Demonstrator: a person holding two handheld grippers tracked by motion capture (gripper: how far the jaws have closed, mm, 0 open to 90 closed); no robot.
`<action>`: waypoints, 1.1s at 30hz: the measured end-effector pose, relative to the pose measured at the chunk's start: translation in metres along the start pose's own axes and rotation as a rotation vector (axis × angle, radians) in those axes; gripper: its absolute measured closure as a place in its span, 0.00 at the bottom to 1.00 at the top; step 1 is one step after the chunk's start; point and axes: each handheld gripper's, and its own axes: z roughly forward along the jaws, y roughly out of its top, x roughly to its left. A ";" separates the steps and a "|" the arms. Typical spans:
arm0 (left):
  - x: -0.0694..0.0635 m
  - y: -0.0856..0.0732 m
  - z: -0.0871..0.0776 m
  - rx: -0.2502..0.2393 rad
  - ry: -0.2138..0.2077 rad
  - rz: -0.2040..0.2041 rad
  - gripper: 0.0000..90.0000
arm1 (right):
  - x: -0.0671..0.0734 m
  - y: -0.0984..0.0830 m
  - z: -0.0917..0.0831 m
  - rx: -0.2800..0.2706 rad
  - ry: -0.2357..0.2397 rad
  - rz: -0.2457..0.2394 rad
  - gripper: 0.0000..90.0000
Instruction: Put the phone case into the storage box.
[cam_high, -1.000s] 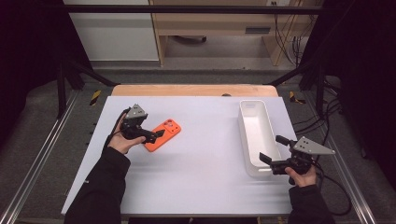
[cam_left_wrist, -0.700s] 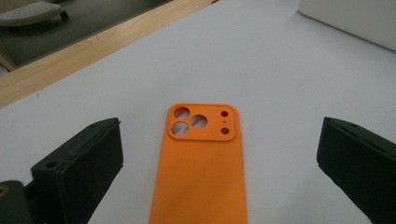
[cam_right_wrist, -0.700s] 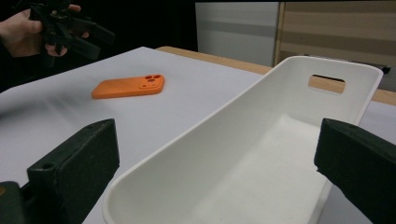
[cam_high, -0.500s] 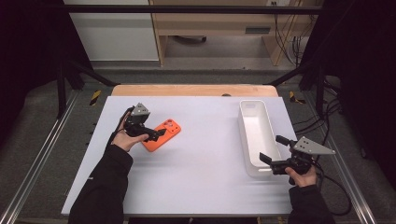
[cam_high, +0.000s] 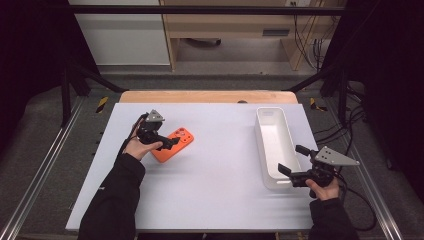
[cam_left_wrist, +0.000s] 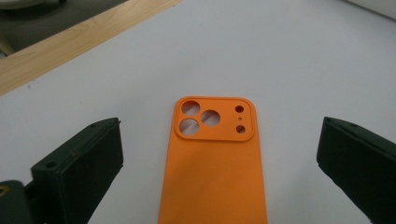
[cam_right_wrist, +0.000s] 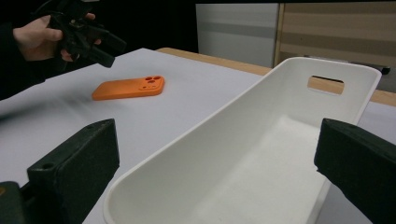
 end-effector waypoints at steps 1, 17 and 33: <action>0.000 0.000 0.001 0.005 -0.001 0.001 0.00 | 0.000 0.000 0.000 0.000 0.000 -0.001 0.01; -0.001 -0.008 0.020 0.079 -0.018 -0.003 0.00 | 0.000 0.000 -0.001 0.000 0.000 0.005 0.01; 0.000 -0.015 0.032 0.126 -0.033 -0.022 0.00 | 0.000 0.000 -0.001 0.002 -0.001 0.005 0.01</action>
